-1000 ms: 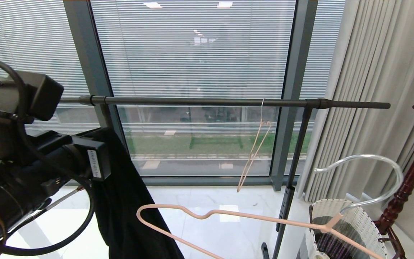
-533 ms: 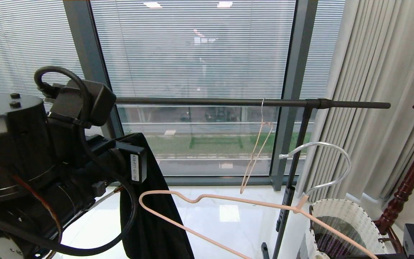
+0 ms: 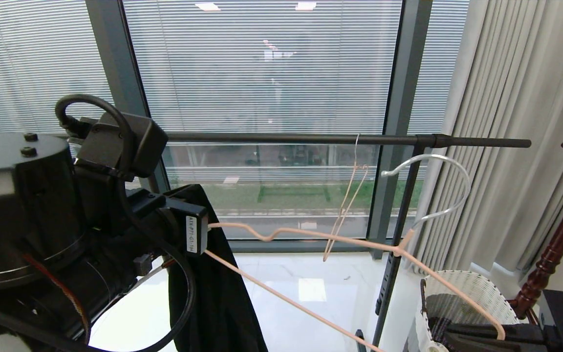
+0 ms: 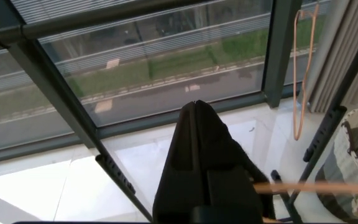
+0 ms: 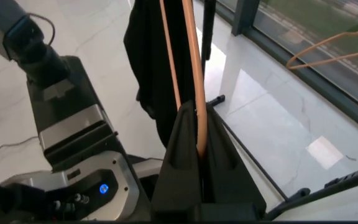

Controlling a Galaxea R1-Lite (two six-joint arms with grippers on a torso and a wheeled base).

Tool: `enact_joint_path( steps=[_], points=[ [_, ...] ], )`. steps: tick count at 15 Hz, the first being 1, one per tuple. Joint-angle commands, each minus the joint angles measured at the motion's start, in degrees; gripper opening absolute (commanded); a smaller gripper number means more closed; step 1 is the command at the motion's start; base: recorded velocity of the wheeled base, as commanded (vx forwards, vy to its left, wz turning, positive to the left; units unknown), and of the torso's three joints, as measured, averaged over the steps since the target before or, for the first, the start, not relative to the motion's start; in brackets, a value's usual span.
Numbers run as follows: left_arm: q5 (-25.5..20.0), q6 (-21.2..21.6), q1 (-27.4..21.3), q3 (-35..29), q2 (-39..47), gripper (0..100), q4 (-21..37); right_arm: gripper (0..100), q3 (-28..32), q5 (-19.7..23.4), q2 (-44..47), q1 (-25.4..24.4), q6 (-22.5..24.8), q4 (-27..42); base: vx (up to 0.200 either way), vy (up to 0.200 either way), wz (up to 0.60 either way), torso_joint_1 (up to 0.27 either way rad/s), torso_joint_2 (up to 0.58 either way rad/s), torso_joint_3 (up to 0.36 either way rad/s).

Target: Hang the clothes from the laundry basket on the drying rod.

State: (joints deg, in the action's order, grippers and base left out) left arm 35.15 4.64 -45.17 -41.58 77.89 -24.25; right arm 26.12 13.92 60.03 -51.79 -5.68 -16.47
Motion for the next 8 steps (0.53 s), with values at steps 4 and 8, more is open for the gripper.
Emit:
enact_joint_path(
  steps=[4,8],
  points=[
    [1.5,0.0,-0.9,-0.3,-0.1,0,-0.1,0,0.2,-0.8,4.9,-0.1,-0.7,-4.1,0.000,0.000,0.00,0.000,0.00,0.000],
    [1.8,0.0,-1.9,-0.6,0.1,0,-0.1,0,1.7,-0.7,7.0,-1.4,-0.8,-5.3,0.000,0.000,0.00,0.000,0.00,0.000]
  ],
)
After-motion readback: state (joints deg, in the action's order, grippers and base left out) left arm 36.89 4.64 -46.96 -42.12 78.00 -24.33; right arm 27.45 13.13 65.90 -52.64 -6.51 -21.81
